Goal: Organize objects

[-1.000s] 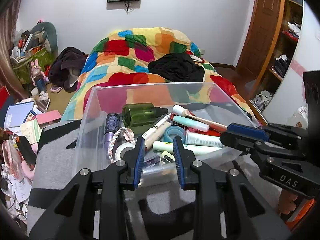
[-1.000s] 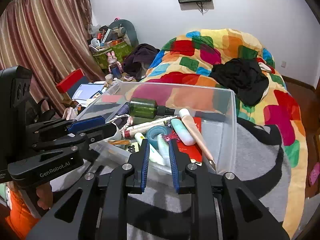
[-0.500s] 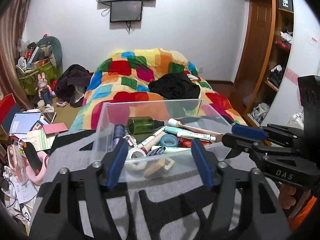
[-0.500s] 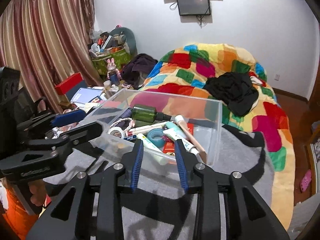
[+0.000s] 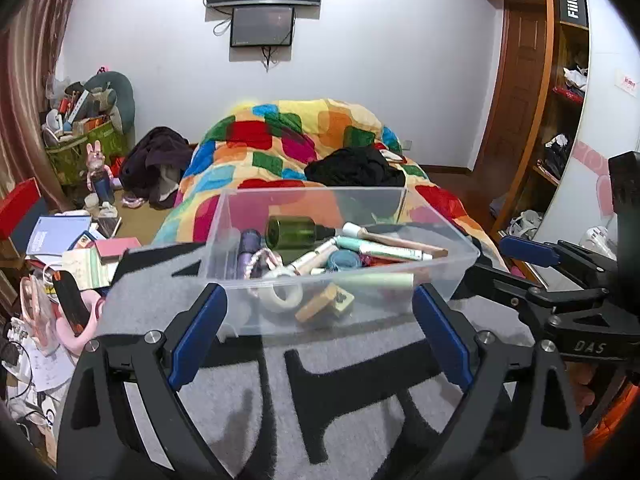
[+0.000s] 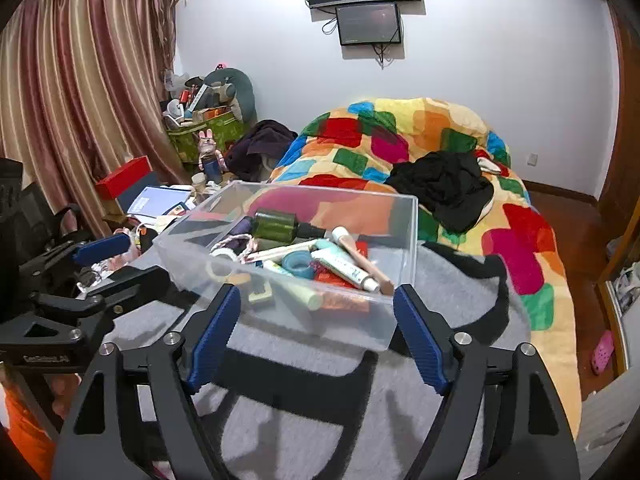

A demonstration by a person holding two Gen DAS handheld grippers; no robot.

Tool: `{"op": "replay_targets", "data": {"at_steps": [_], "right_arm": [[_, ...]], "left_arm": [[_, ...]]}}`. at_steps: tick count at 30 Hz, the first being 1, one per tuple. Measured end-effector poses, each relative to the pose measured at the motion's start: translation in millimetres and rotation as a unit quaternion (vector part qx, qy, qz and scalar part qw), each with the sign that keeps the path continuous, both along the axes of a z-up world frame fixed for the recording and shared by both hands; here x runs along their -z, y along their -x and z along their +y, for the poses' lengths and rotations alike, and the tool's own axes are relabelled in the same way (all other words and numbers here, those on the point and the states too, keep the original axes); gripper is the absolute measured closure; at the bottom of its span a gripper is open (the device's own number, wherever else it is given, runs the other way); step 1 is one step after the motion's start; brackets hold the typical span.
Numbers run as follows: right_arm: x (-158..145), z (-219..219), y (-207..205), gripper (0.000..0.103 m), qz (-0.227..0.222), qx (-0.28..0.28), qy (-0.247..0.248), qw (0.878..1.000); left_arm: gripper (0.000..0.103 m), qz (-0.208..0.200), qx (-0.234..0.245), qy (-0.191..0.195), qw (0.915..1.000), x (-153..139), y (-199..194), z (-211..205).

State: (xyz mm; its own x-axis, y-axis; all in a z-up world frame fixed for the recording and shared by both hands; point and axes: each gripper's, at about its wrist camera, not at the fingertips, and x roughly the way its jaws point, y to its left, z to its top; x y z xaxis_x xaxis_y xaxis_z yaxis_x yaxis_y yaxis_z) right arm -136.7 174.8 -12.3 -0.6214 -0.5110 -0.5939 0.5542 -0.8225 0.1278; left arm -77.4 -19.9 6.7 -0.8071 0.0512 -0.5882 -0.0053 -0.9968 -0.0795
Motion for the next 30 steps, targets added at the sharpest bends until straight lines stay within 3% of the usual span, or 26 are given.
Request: {"op": "replay_targets", "data": {"at_steps": [30], "right_arm": [[6.8, 2.1, -2.3, 0.024, -0.013, 0.003, 0.006, 1.0]], "left_arm": [[0.008, -0.015, 0.002, -0.007, 0.9999, 8.5, 1.8, 2.7]]}}
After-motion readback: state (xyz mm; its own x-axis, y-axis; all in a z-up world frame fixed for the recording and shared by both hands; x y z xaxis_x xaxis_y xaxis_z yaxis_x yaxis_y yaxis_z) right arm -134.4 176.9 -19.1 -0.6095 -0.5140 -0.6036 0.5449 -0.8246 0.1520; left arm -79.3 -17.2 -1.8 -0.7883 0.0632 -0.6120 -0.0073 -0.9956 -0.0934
